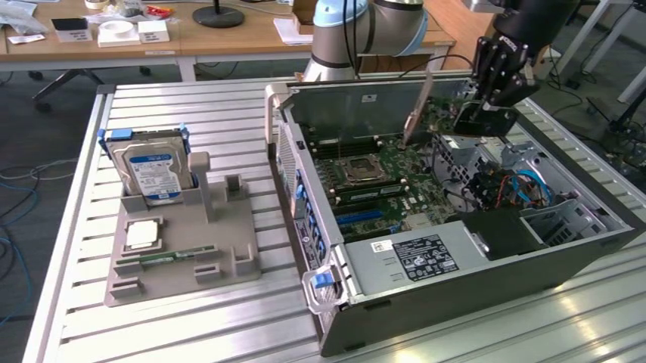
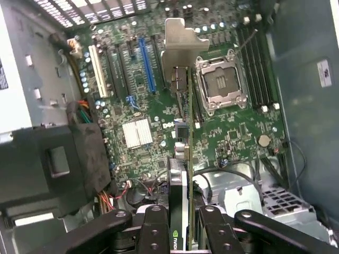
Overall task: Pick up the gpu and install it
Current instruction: 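Insert the gpu into the slot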
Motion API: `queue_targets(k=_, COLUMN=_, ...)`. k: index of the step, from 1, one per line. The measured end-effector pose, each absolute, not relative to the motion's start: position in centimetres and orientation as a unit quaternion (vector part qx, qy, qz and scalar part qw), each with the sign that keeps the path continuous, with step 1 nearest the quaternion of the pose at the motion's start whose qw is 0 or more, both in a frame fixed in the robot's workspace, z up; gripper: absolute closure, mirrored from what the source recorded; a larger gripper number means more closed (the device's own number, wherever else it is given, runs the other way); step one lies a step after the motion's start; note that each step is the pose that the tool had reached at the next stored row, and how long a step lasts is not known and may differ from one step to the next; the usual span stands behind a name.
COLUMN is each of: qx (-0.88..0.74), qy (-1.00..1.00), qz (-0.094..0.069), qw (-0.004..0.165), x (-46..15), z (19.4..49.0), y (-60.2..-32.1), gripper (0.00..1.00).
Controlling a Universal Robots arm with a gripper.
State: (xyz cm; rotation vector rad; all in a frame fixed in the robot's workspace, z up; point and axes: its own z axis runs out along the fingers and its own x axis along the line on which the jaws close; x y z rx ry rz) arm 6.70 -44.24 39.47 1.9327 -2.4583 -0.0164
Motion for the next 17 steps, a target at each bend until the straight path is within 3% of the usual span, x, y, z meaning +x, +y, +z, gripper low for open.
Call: queue_targets(k=17, qx=0.687, qy=-0.727, qz=-0.005, qw=0.008, x=6.69, z=39.45, y=-44.24, gripper=0.73)
